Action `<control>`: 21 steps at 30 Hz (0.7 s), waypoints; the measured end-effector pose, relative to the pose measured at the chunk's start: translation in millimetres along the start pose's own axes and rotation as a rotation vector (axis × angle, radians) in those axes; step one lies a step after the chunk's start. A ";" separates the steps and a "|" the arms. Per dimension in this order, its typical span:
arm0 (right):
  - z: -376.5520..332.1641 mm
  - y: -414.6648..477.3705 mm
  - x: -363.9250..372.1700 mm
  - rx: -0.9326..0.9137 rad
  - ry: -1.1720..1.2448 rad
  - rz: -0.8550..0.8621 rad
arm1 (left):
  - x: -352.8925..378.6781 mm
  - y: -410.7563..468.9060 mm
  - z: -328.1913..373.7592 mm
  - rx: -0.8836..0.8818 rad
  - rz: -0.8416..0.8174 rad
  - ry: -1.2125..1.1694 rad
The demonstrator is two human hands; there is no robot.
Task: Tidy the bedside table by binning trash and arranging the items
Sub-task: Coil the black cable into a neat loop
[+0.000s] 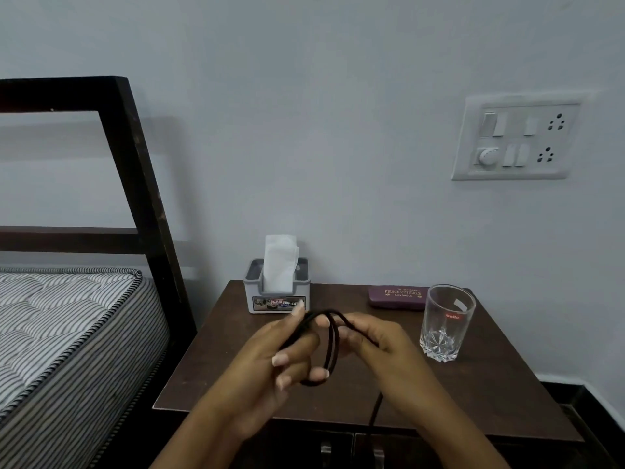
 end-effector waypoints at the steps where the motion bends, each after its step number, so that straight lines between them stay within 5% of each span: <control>1: 0.9 -1.9 1.3 0.010 0.022 0.026 | 1.6 1.5 3.1 0.010 -0.019 -0.103; 4: 8.7 -14.0 11.6 0.079 0.041 0.064 | -0.5 6.7 20.8 0.118 0.017 -0.300; 7: 12.0 -27.5 23.0 0.101 -0.165 0.017 | -5.1 7.2 35.4 0.247 0.109 -0.154; 11: -9.5 -31.6 21.9 0.053 -0.521 -0.011 | -3.1 6.9 29.8 0.352 0.062 0.254; 16: -34.9 -30.4 9.5 0.048 -0.678 -0.004 | -10.7 4.8 29.8 0.668 0.166 1.139; 19: -48.1 -24.2 -8.3 -0.024 -0.660 0.031 | -16.0 7.0 14.3 0.521 0.036 1.171; 21: -49.6 -16.2 -20.5 -0.068 -0.582 0.061 | -9.4 2.9 0.8 0.321 -0.118 0.936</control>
Point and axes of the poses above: each hand's wrist, its own y-axis towards the middle knuckle, its own x-axis out of the palm, z = x × y, the point moved 8 cm from there along y, towards the middle knuckle, and after that the axes turned 7 degrees about z, right-handed, at the moved point
